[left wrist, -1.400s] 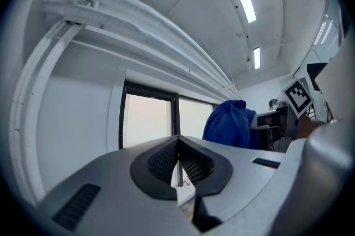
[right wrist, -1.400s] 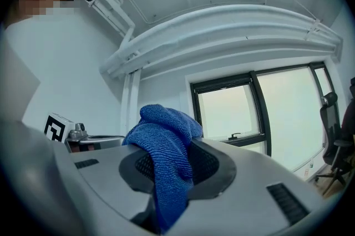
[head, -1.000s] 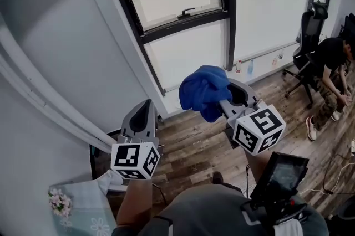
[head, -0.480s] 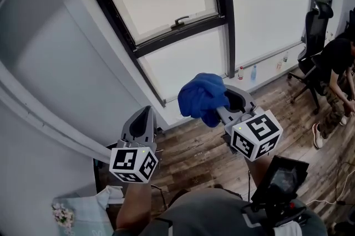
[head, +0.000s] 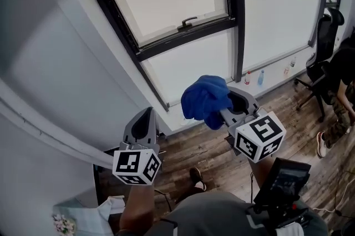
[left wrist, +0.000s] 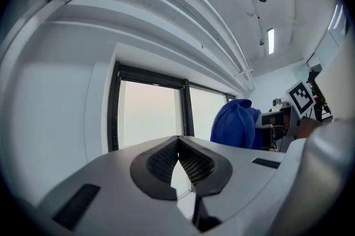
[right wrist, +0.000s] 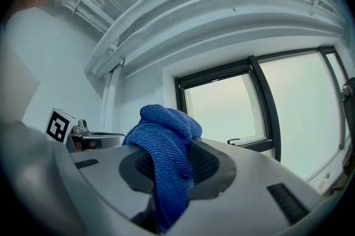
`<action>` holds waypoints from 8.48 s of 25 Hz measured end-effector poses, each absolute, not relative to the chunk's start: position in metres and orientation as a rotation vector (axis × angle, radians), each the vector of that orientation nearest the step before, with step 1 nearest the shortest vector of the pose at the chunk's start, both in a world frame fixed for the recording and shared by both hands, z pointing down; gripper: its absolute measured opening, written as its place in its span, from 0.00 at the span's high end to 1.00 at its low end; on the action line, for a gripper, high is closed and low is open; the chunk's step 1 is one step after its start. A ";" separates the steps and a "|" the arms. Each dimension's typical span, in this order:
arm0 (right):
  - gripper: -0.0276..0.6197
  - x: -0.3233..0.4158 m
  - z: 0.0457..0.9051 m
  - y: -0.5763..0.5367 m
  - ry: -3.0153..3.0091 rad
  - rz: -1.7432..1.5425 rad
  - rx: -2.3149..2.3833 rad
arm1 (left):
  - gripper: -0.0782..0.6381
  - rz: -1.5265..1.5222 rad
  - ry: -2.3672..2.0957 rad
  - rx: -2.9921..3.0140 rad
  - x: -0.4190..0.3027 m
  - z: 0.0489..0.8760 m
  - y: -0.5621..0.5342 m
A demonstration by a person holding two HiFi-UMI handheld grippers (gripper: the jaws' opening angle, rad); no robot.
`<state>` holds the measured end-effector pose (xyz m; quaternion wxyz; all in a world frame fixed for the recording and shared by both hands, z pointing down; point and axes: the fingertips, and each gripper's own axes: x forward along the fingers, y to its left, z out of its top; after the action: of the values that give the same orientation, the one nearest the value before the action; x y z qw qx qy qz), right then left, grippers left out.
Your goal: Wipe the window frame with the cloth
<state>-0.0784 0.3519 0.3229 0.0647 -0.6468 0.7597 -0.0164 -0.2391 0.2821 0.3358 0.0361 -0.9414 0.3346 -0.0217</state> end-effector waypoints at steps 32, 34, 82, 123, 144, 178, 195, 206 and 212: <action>0.81 -0.072 0.320 0.023 2.305 -0.046 -1.954 | 0.88 0.038 0.949 -2.875 -0.225 0.331 -0.019; 0.81 -0.046 0.315 -0.014 2.324 -0.071 -1.918 | 0.88 0.014 0.971 -2.877 -0.200 0.326 -0.051; 0.81 -0.023 0.112 -0.387 2.608 0.139 -1.122 | 0.88 0.135 1.594 -2.376 -0.135 0.121 -0.328; 0.81 -0.103 0.089 -0.498 2.596 -0.027 -1.182 | 0.88 0.145 1.618 -2.369 -0.172 0.099 -0.378; 0.81 -0.098 0.410 -0.510 2.772 -0.336 -1.470 | 0.88 -0.048 1.699 -2.542 -0.154 0.352 -0.409; 0.81 -0.073 0.548 -0.485 2.786 -0.585 -1.909 | 0.88 -0.327 1.514 -2.850 -0.132 0.512 -0.389; 0.81 0.102 0.572 -0.450 2.604 -0.697 -2.120 | 0.88 -0.380 1.438 -2.911 -0.015 0.525 -0.395; 0.81 0.148 0.562 -0.428 2.566 -0.636 -2.258 | 0.88 -0.393 1.304 -2.945 0.033 0.517 -0.396; 0.81 0.165 0.557 -0.423 2.486 -0.628 -2.309 | 0.88 -0.413 1.267 -2.947 0.042 0.516 -0.400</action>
<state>0.1652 -0.4228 0.5569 -0.1539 -0.6611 0.7120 -0.1797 0.0419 -0.4003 0.5162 -0.0463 -0.9103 0.3912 -0.1275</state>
